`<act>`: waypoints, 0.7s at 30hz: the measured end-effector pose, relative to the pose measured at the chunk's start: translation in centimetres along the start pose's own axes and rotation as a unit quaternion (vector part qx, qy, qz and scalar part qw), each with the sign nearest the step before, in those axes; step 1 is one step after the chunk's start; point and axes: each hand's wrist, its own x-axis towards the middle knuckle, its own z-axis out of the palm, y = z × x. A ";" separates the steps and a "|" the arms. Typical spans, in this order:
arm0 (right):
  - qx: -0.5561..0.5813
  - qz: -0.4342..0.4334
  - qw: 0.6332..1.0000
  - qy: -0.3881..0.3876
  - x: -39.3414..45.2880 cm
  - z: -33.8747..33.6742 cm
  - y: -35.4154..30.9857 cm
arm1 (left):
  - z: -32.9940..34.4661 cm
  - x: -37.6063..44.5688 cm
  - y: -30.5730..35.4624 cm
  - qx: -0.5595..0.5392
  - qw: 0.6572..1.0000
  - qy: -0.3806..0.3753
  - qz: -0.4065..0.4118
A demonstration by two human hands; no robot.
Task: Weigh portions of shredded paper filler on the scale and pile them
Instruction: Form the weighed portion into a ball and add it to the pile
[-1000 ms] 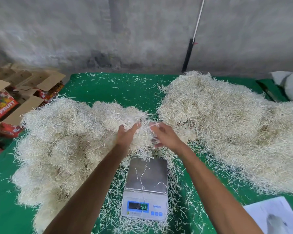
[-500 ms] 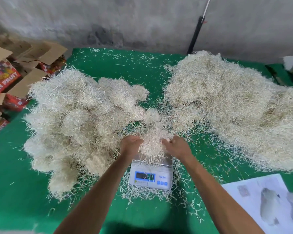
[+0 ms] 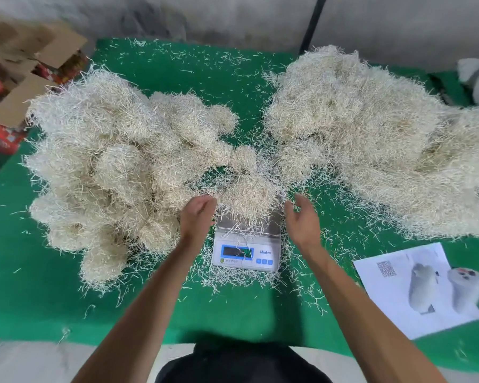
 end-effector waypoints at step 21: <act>0.020 -0.003 0.999 0.034 -0.8 1.2 -1.2 | -0.6 -0.8 -3.0 -0.053 0.998 -0.002 -0.033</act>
